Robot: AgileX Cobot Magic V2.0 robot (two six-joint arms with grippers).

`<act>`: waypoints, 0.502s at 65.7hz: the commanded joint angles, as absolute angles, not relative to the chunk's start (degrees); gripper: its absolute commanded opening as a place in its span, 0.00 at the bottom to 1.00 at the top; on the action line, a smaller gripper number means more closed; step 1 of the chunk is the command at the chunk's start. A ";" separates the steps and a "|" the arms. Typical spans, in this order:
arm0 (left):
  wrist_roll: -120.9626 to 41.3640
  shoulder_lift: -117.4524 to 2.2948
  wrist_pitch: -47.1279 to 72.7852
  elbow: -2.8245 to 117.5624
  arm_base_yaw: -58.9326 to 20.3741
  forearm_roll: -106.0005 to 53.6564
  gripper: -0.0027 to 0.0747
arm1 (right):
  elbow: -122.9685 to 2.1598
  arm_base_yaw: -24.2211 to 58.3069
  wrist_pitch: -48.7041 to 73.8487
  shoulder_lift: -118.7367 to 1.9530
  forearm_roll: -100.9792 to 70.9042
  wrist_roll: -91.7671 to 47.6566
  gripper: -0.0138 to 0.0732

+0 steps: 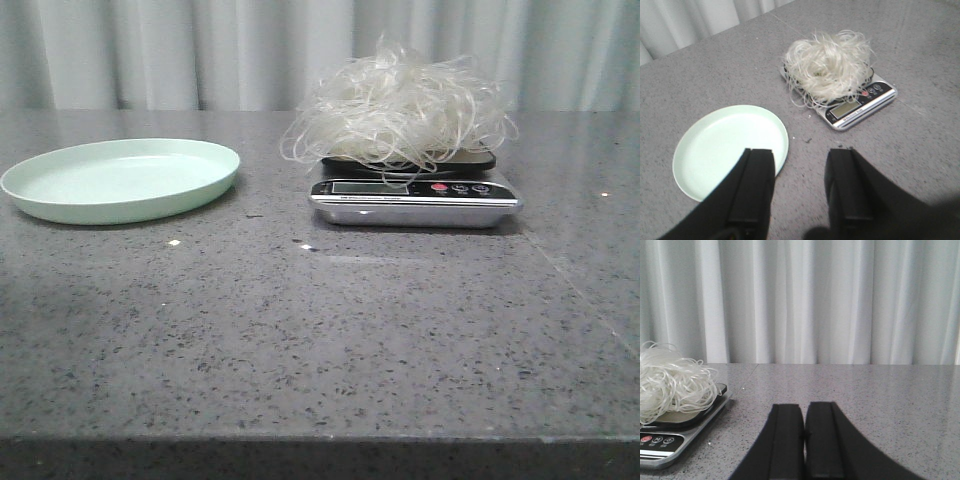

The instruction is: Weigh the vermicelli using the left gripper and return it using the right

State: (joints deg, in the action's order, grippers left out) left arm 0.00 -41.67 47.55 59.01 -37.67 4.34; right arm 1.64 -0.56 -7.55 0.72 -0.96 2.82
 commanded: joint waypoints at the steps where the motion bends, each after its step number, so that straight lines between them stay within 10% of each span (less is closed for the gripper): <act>1: 0.44 -35.77 41.00 54.87 -37.79 2.78 0.36 | 1.11 -0.57 -12.23 1.52 -1.18 2.46 0.37; 13: 0.44 -24.26 38.06 45.43 -37.79 1.95 0.19 | 1.11 -0.57 -12.23 1.52 -1.18 2.46 0.37; 33: 0.44 -8.26 33.65 33.92 -37.79 1.60 0.20 | 1.11 -0.57 -12.23 1.52 -1.18 2.46 0.37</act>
